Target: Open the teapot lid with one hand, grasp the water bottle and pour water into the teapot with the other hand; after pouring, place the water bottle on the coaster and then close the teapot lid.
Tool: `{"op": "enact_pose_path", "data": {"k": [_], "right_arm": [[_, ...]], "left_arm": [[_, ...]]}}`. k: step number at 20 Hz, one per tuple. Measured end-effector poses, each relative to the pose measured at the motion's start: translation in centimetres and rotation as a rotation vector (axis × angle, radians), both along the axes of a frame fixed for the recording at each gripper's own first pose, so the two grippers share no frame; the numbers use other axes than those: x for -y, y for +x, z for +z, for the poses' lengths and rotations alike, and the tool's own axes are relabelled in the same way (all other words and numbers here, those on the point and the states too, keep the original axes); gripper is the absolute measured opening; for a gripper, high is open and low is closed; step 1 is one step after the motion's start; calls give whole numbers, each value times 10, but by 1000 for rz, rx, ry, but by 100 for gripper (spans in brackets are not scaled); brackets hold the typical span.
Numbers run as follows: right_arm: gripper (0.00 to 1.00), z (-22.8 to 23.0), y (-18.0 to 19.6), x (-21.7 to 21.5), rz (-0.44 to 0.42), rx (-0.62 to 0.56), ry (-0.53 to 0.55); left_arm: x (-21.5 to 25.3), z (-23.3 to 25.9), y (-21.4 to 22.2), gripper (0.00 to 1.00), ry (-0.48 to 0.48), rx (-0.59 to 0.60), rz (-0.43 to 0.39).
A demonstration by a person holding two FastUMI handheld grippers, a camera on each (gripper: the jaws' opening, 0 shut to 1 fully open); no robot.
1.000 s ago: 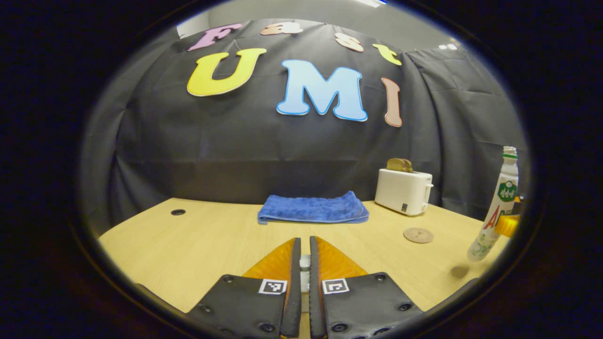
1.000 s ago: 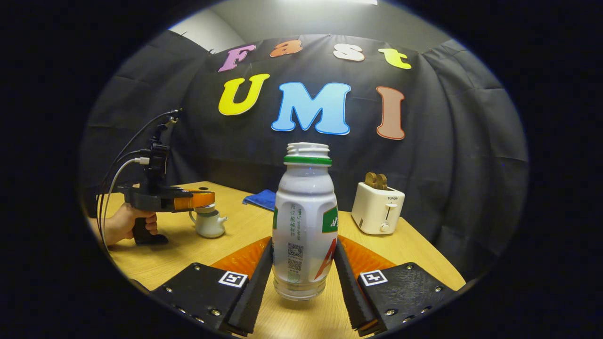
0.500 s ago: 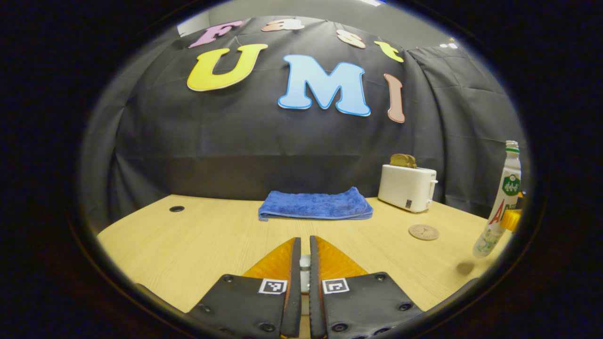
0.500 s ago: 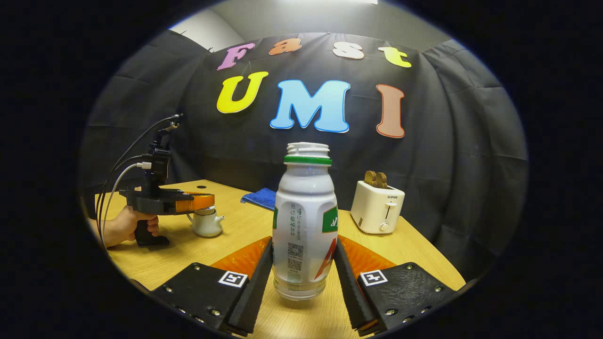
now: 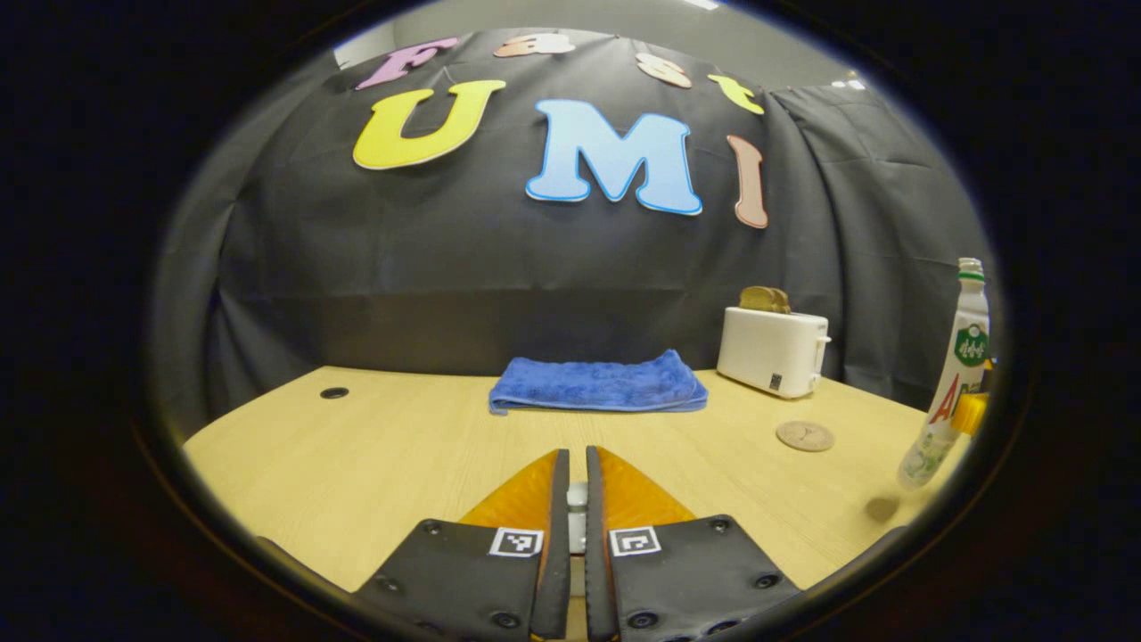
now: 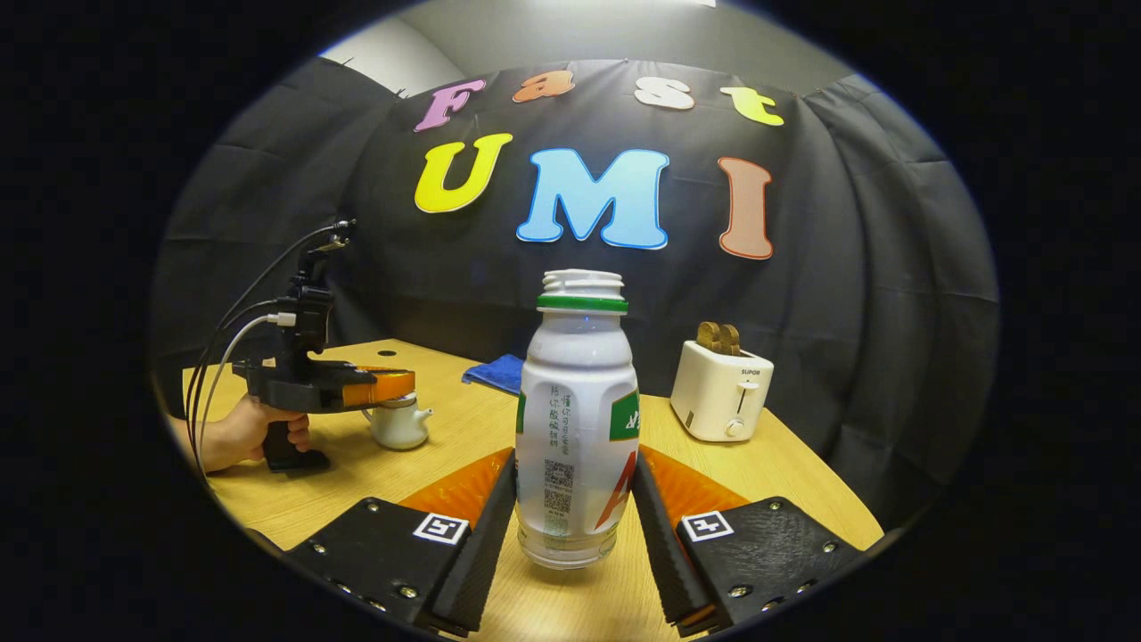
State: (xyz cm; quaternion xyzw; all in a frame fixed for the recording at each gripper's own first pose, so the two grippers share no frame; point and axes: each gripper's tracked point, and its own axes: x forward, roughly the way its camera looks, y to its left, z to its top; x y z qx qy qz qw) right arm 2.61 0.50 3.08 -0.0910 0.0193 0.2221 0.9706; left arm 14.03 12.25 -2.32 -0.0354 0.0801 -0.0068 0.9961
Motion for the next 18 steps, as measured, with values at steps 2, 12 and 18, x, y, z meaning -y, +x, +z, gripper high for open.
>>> {"op": "enact_pose_path", "data": {"k": [2,12,18], "right_arm": [[72,1,0,1,-3,4,-5],[72,36,71,20,-138,62,66],[72,13,159,23,-218,-39,156]], "left_arm": [[1,-1,-1,13,5,4,4],[-4,50,-32,72,-67,162,-8],[-22,109,-63,88,-92,374,13]]}}
